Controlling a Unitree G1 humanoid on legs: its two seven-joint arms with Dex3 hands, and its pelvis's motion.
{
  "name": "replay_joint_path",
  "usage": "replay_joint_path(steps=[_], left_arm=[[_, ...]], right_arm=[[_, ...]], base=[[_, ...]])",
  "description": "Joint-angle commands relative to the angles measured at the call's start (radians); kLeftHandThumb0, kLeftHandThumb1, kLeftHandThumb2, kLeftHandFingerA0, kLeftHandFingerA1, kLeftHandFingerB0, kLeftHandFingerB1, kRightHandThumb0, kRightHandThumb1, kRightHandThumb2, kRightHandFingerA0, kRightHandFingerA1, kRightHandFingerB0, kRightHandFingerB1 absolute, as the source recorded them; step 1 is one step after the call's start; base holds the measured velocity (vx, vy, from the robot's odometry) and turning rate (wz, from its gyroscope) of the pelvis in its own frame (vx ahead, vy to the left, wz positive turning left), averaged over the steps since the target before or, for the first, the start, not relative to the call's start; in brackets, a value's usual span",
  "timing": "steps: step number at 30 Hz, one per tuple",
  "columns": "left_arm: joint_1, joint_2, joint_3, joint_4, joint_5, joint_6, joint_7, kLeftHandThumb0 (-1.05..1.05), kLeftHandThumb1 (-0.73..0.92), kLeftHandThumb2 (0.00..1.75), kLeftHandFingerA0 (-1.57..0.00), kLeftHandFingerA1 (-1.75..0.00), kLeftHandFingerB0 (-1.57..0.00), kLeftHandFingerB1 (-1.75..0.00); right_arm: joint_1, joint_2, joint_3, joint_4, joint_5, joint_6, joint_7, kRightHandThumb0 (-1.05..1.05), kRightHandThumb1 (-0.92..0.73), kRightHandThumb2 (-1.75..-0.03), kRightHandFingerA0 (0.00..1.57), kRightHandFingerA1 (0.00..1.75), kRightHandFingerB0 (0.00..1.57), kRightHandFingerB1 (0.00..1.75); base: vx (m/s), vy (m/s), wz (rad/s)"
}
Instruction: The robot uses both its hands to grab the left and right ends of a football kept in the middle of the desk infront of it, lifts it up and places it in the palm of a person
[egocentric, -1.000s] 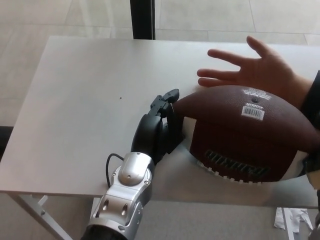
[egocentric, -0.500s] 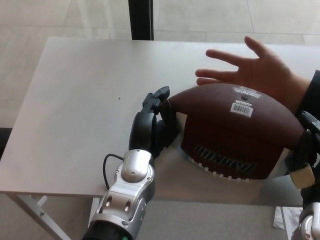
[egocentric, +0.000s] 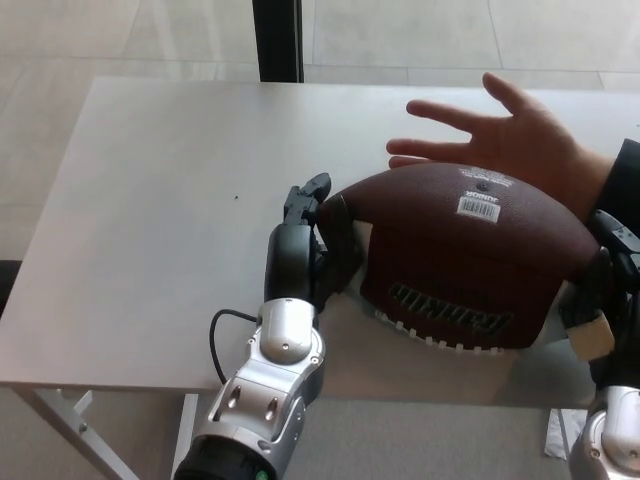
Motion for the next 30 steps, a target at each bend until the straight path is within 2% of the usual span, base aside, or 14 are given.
replay_joint_path(steps=[1,7,8,11,14,15,20,22,23,24,27,28,29,30], left_arm=[[0.019,-0.132,-0.141,0.068,0.040,0.130,-0.111,-0.64,0.92,0.80,-0.35,-0.87,-0.22,-0.49],[-0.019,-0.117,-0.136,0.070,0.032,0.133,-0.142,-0.66,0.92,0.83,-0.36,-0.87,-0.19,-0.47],[-0.024,-0.110,-0.143,0.060,0.037,0.132,-0.148,-0.66,0.92,0.82,-0.41,-0.95,-0.20,-0.49],[-0.050,-0.106,-0.134,0.028,0.031,0.149,-0.143,-0.67,0.92,0.83,-0.41,-0.99,-0.23,-0.53],[-0.073,-0.107,-0.117,0.009,0.014,0.177,-0.142,-0.66,0.92,0.82,-0.44,-1.00,-0.23,-0.51],[-0.079,-0.104,-0.110,0.002,0.005,0.162,-0.152,-0.67,0.92,0.85,-0.30,-0.86,-0.20,-0.51],[-0.146,-0.093,-0.097,-0.044,0.001,0.231,-0.140,-0.64,0.92,0.84,-0.44,-0.91,-0.27,-0.54],[-0.152,-0.092,-0.096,-0.068,0.000,0.260,-0.135,-0.62,0.92,0.85,-0.45,-0.91,-0.26,-0.54],[-0.158,-0.089,-0.093,-0.077,-0.006,0.277,-0.138,-0.62,0.92,0.81,-0.44,-0.92,-0.27,-0.53],[-0.161,-0.090,-0.094,-0.096,-0.003,0.293,-0.127,-0.61,0.92,0.85,-0.47,-0.96,-0.28,-0.55],[-0.181,-0.086,-0.086,-0.129,-0.007,0.316,-0.121,-0.56,0.92,0.83,-0.53,-0.98,-0.29,-0.54],[-0.183,-0.087,-0.079,-0.136,-0.012,0.316,-0.117,-0.49,0.83,1.21,-0.68,-0.94,-0.32,-0.62],[-0.199,-0.079,-0.081,-0.133,-0.005,0.327,-0.120,-0.50,0.84,1.21,-0.70,-0.95,-0.34,-0.62],[-0.206,-0.077,-0.078,-0.137,-0.007,0.337,-0.122,-0.57,0.92,0.82,-0.60,-1.01,-0.40,-0.59]], right_arm=[[-0.112,0.035,0.146,0.047,0.002,-0.032,0.157,-0.87,-0.76,-0.63,0.67,0.74,0.54,0.43],[-0.134,0.009,0.155,0.053,-0.014,-0.059,0.160,-0.84,-0.78,-0.64,0.65,0.74,0.50,0.41],[-0.138,0.008,0.155,0.046,-0.014,-0.050,0.157,-0.91,-0.62,-0.84,0.63,0.74,0.47,0.48],[-0.151,0.008,0.153,0.012,0.002,-0.029,0.163,-0.81,-0.79,-0.65,0.61,0.71,0.49,0.42],[-0.164,0.004,0.152,0.003,0.004,-0.025,0.161,-0.88,-0.62,-0.85,0.59,0.71,0.45,0.47],[-0.170,0.007,0.148,-0.005,0.023,-0.022,0.169,-0.88,-0.61,-0.84,0.58,0.71,0.45,0.47],[-0.220,0.005,0.148,-0.042,0.015,0.000,0.148,-0.81,-0.79,-0.64,0.62,0.71,0.49,0.43],[-0.225,0.006,0.148,-0.063,0.030,0.024,0.153,-0.87,-0.61,-0.84,0.60,0.71,0.45,0.49],[-0.226,0.008,0.147,-0.077,0.040,0.037,0.155,-0.85,-0.76,-0.63,0.62,0.69,0.49,0.43],[-0.229,0.008,0.149,-0.091,0.042,0.048,0.155,-0.90,-0.60,-0.85,0.60,0.71,0.45,0.49],[-0.242,0.009,0.149,-0.130,0.061,0.076,0.160,-0.85,-0.75,-0.63,0.61,0.69,0.51,0.44],[-0.248,0.006,0.150,-0.129,0.056,0.069,0.161,-0.89,-0.58,-0.83,0.59,0.72,0.47,0.50],[-0.255,-0.001,0.151,-0.130,0.052,0.054,0.165,-0.82,-0.75,-0.63,0.61,0.69,0.50,0.44],[-0.259,-0.007,0.152,-0.132,0.044,0.050,0.164,-0.78,-0.58,-1.01,0.59,0.72,0.45,0.55]], base=[[0.00,0.000,0.00],[0.00,0.000,0.00],[0.00,0.000,0.00],[0.00,0.000,0.00],[0.00,0.000,0.00],[0.00,0.000,0.00],[0.00,0.000,0.00],[0.00,0.000,0.00],[0.00,0.000,0.00],[0.00,0.000,0.00],[0.00,0.000,0.00],[0.00,0.000,0.00],[0.00,0.000,0.00],[0.00,0.000,0.00]])
